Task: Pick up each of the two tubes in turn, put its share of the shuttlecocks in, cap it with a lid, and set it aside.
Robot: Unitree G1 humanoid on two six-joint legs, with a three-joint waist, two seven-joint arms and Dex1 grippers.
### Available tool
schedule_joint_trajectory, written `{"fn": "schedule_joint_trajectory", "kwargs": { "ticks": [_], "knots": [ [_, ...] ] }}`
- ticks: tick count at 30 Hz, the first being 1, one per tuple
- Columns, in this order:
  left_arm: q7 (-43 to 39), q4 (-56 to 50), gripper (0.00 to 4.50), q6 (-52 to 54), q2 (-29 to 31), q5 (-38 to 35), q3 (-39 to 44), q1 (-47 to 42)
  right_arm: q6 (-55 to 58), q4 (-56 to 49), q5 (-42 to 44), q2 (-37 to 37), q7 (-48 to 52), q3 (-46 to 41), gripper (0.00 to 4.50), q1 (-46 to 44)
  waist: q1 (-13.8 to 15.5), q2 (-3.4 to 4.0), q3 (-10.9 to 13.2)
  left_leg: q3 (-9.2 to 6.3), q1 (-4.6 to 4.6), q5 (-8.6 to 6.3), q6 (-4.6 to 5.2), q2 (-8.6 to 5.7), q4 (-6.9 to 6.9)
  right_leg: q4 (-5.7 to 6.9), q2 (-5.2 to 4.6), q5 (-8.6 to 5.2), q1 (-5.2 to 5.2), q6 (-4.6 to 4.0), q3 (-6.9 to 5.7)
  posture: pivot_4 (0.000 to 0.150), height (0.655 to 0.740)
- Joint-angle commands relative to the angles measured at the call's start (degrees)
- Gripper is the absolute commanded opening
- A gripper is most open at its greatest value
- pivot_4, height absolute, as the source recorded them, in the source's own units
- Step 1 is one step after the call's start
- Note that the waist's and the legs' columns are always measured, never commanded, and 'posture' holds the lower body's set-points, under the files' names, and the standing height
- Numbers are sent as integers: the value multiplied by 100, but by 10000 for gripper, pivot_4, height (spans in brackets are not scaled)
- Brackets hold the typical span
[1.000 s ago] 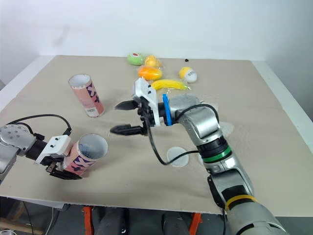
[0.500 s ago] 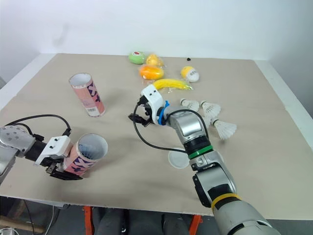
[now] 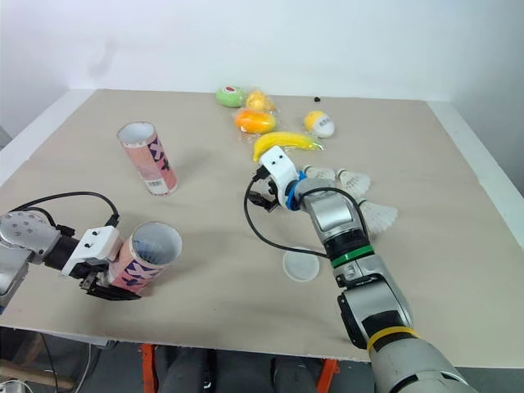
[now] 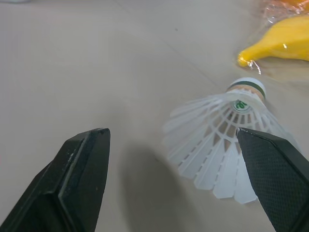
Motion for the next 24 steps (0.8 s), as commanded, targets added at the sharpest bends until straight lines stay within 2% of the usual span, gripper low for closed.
{"fn": "schedule_joint_trajectory", "kwargs": {
  "ticks": [1, 12, 13, 15, 18, 20, 23, 24],
  "knots": [
    [179, -43, 33948, -3, -177, 62, -254, 54, -177, 81, -138, 44, -193, -128, 44724, -244, 0, 0, 0, 1, -1, 1, 1, -1, 0, 0, -2, 0, 0, 0, 0, 1500, 6946],
    [233, -158, 33948, 45, -168, 23, -194, 163, -168, 455, -170, 279, -691, -383, 44724, -258, 0, 0, 0, 4, -4, 3, 6, -2, 0, 0, -5, 0, 3, 0, -2, 1500, 6946],
    [235, -172, 33948, 49, -168, 20, -189, 175, -189, 457, -171, 283, -721, -395, 39491, -254, 0, 0, 0, 4, -4, 3, 6, -2, 0, 0, -4, 0, 3, 0, -2, 1500, 6946],
    [236, -192, 33948, 38, -172, 18, -185, 191, -231, 437, -170, 269, -725, -404, 33907, -251, 0, 0, 0, 4, -4, 3, 6, -3, 0, 0, -5, -1, 3, 1, -2, 1500, 6946],
    [240, -246, 33948, 58, -185, -7, -176, 208, -224, 384, -183, 239, -704, -378, 19446, -251, 0, 0, 0, 4, -4, 3, 6, -3, 0, -1, -5, -1, 3, 2, -1, 1500, 6946],
    [248, -266, 33948, 62, -188, -5, -174, 221, -212, 340, -181, 231, -694, -377, 14248, -245, 0, 0, 0, 4, -4, 3, 6, -3, 0, -1, -5, -1, 3, 2, -2, 1500, 6946],
    [280, -247, 33948, 34, -208, 26, -180, 206, -115, 161, -47, 268, -539, -421, 974, -207, 0, 0, 0, 4, -5, 3, 6, -3, -1, -1, -5, -1, 3, 3, -1, 1500, 6946],
    [286, -242, 33948, 33, -212, 32, -181, 201, -114, 116, -51, 262, -498, -395, 974, -187, 0, 0, 0, 4, -5, 3, 6, -3, 0, -1, -5, -1, 3, 3, -1, 1500, 6946]
  ]
}}
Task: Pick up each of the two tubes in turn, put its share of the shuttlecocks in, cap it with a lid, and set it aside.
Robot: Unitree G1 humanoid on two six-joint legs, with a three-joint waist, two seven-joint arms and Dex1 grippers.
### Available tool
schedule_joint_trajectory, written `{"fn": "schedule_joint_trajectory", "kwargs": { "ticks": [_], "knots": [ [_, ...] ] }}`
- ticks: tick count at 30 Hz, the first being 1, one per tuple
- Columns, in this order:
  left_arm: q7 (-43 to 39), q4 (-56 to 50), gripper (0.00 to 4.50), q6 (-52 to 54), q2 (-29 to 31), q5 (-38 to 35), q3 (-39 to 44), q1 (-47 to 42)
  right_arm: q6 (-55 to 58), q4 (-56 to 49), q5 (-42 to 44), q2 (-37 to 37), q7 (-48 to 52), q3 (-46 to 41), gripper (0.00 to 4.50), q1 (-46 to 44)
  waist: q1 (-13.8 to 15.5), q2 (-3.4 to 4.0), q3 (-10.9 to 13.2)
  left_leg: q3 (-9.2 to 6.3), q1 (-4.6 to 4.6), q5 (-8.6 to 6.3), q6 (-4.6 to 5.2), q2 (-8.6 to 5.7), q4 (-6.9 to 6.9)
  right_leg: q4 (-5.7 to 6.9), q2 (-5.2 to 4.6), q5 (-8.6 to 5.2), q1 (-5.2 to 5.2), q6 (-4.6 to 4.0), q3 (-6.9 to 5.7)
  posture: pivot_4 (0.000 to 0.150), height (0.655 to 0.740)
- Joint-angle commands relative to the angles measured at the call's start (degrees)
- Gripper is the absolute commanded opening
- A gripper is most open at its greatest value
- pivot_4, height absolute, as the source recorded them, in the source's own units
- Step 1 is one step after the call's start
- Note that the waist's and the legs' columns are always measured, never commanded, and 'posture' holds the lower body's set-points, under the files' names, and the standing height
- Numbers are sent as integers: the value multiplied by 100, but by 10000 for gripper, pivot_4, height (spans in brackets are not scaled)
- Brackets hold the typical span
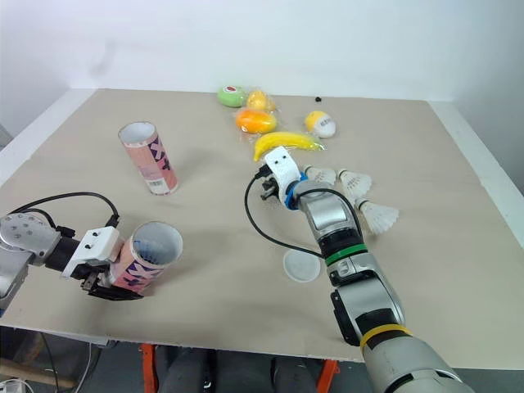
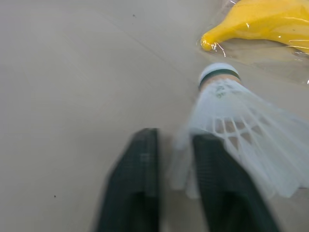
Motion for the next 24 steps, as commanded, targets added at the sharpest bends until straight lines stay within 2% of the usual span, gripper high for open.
{"fn": "schedule_joint_trajectory", "kwargs": {
  "ticks": [1, 5, 9, 16, 20, 24],
  "knots": [
    [178, -93, 33948, -3, -178, 45, -276, 75, 12, -454, 92, -13, 217, -108, 974, -66, 0, 1, 0, 0, 0, 0, 0, 0, 0, 0, 0, 0, 0, 0, 0, 1500, 6946],
    [167, -86, 33948, -6, -178, 48, -281, 69, 103, -951, 197, -121, 653, -39, 974, 27, 0, 0, 0, 0, 0, 0, 0, 0, 0, 0, -1, -1, 0, 1, 0, 1500, 6946],
    [156, -71, 33948, -15, -178, 57, -294, 70, 131, -2154, 533, -573, 1644, 17, 974, 142, 6, 2, 2, 0, -5, 0, 0, -2, 0, -1, -2, -2, 0, 3, 0, 1500, 6946],
    [140, 43, 33948, -57, -167, 93, -335, 2, -633, -4838, 1626, -2499, 4378, 10, 974, 1012, 122, 3, 1, 3, -6, -11, 7, -2, -3, -17, -9, -19, 5, 19, -6, 1500, 6946],
    [120, 173, 33948, -68, -178, 121, -378, -110, -644, -5200, 1642, -2700, 4690, 361, 974, 1076, 108, 13, -4, 19, -2, -11, 8, 6, -6, -16, -15, -12, 12, 9, -7, 1500, 6946],
    [109, 315, 33948, -152, -215, 166, -432, -229, -825, -4833, 1315, -2349, 4591, 755, 974, 732, 109, 14, -3, 21, 8, -7, 13, 6, -2, -17, -27, -2, 4, -2, -17, 1500, 6946]
  ]
}}
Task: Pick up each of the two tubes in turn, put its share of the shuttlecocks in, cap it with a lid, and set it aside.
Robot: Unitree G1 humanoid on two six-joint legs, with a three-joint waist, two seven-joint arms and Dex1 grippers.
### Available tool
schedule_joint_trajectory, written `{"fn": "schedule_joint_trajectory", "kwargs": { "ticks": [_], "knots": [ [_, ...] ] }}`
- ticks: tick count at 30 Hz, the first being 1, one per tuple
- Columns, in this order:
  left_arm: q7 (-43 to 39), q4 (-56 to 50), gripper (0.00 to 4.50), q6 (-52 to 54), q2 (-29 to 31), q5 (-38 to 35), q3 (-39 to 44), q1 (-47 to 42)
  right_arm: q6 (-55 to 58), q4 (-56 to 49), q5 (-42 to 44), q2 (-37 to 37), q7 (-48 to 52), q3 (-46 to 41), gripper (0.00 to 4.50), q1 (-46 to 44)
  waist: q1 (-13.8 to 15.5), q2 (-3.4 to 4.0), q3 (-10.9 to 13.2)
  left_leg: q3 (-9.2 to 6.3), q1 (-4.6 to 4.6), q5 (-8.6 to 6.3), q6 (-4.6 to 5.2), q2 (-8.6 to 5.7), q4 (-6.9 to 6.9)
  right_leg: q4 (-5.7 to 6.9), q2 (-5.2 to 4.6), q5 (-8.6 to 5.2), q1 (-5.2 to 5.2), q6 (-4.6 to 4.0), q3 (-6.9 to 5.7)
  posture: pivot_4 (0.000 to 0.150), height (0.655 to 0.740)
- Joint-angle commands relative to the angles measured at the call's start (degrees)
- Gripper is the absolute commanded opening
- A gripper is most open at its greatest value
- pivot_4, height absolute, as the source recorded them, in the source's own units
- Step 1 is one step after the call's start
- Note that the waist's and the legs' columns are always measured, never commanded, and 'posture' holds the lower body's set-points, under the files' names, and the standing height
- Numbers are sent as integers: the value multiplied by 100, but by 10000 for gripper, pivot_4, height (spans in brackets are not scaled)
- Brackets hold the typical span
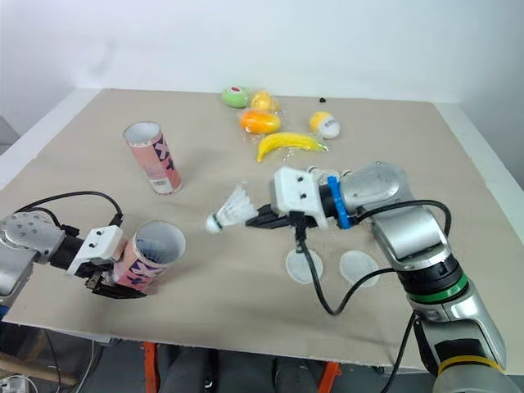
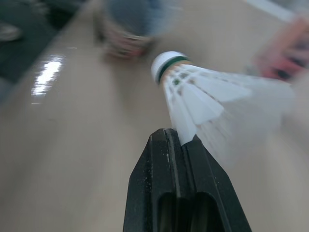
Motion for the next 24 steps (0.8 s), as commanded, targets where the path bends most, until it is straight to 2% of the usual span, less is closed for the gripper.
{"fn": "schedule_joint_trajectory", "kwargs": {
  "ticks": [1, 7, 8, 18, 24],
  "knots": [
    [87, 158, 33948, -88, -141, 134, -281, -33, -200, 243, -199, 315, -109, 188, 974, -484, -1, 1, 1, 7, 0, 1, 1, -1, 3, -1, -7, 2, -3, -3, -1, 1500, 6946],
    [83, 209, 33948, -109, -184, 154, -294, -72, -24, 418, 220, 707, 15, 47, 974, -867, 7, -4, -2, 67, -7, 12, 22, -1, 3, -10, -53, 11, -2, -18, -9, 1500, 6946],
    [94, 182, 33948, -93, -180, 148, -283, -47, -24, 405, 284, 714, 88, 19, 974, -900, 8, -4, -1, 67, -7, 12, 25, -2, 2, -11, -54, 24, -2, -40, -10, 1500, 6946],
    [97, 165, 33948, -57, -153, 140, -252, -20, -103, 549, 631, 620, 363, -285, 974, -1059, 10, -4, -1, 67, -8, 14, 27, 3, -4, -10, -54, 22, 0, -37, -26, 1500, 6946],
    [69, 188, 33948, -63, -142, 147, -264, -61, -153, 587, 426, 688, 366, 1, 974, -1102, 10, -4, -1, 66, -8, 14, 27, 4, -5, -10, -55, 22, -1, -37, -28, 1500, 6946]
  ]
}}
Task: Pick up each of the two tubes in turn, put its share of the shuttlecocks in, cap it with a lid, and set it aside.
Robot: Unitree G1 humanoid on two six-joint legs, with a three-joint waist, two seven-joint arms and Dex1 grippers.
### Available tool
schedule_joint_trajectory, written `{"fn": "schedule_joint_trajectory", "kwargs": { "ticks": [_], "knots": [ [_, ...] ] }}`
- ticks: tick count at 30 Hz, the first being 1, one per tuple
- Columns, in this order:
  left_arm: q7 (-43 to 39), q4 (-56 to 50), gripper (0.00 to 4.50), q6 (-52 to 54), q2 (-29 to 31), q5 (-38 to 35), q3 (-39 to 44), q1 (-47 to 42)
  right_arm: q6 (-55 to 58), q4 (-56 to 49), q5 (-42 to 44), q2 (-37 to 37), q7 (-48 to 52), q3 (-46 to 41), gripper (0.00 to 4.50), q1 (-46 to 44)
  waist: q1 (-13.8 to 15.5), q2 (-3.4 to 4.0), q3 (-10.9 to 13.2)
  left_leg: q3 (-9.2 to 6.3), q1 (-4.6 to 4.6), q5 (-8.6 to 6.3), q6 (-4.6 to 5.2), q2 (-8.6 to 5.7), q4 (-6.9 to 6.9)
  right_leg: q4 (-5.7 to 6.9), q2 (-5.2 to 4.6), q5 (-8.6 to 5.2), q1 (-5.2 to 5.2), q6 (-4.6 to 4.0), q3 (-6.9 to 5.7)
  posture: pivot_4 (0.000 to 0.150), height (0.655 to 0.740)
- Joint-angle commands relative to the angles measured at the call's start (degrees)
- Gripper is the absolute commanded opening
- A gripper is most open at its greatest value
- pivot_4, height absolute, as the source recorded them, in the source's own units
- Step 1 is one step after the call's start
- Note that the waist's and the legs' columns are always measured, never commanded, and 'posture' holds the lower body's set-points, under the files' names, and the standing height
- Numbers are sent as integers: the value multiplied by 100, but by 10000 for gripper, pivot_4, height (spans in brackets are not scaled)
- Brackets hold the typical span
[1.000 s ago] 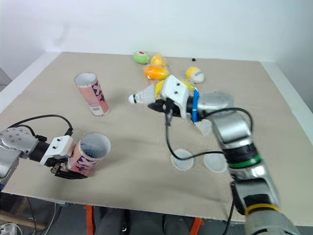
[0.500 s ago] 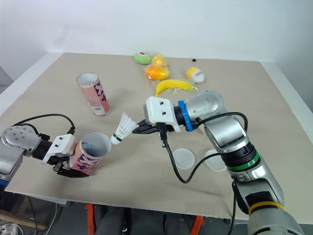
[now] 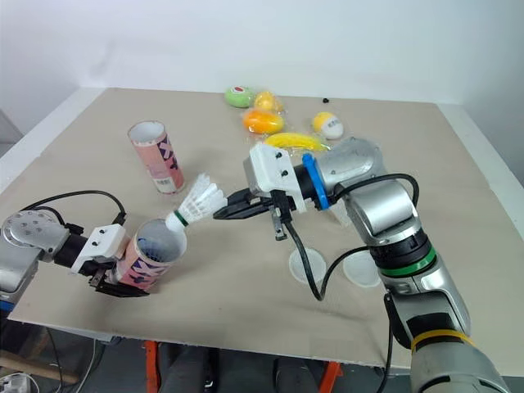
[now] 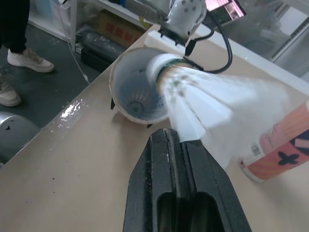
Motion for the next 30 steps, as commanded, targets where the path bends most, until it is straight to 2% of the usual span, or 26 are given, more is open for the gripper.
{"fn": "schedule_joint_trajectory", "kwargs": {
  "ticks": [1, 14, 15, 17, 20, 21, 24, 27, 30],
  "knots": [
    [147, 89, 33948, 27, -52, 143, -223, 23, -129, -21, -168, 66, -25, 138, 974, -137, 0, 0, 0, 0, 0, 0, 0, 0, 0, 0, 0, 0, 0, 0, 0, 1500, 6946],
    [151, 144, 33948, 27, -38, 133, -214, -50, -506, 394, -766, 584, 140, 900, 974, -488, 0, 0, 0, 1, -2, 0, 0, 0, 0, 0, -4, 0, -1, -1, -7, 1500, 6946],
    [150, 145, 33948, 26, -27, 129, -204, -45, -489, 466, -803, 647, 123, 931, 5219, -544, 0, 0, 0, 0, -2, 0, 0, 1, 0, 0, -4, 0, -1, -1, -9, 1500, 6946],
    [150, 134, 33948, 25, 0, 123, -181, -22, -278, 492, -580, 746, 288, 883, 9352, -619, 0, 0, 0, 1, -3, 1, 0, 2, 0, 0, -5, 1, -1, -1, -11, 1500, 6946],
    [161, 119, 33948, 38, 10, 115, -169, -8, 7, 369, -174, 803, 454, 684, 24555, -632, 0, 0, 0, 0, -4, 1, 1, 3, 0, 0, -6, 1, 0, -3, -14, 1500, 6946],
    [163, 109, 33948, 48, 9, 106, -166, -2, 167, 298, 63, 827, 458, 532, 28418, -622, 0, 0, 0, 0, -5, 1, 1, 4, 0, 0, -6, 1, 0, -3, -16, 1500, 6946],
    [158, 67, 33948, 67, 21, 74, -147, 42, 749, 29, 1137, 891, 310, -276, 41676, -513, 0, 0, 0, 0, -8, 1, 1, 9, 0, 0, -6, 2, 0, -3, -21, 1500, 6946],
    [146, 21, 33948, 77, 44, 52, -121, 98, 1026, -221, 1267, 574, -109, -718, 41676, -190, 1, -4, -1, 0, -10, 1, 1, 15, -1, -2, -10, 0, 6, -3, -39, 1500, 6946],
    [144, 62, 33948, 46, 33, 57, -128, 78, 1374, -659, 1185, -11, -762, -1273, 41676, 663, 4, -13, -6, 1, -11, 1, 0, 15, -9, -13, -19, -2, 9, -5, -51, 1500, 6946]
  ]
}}
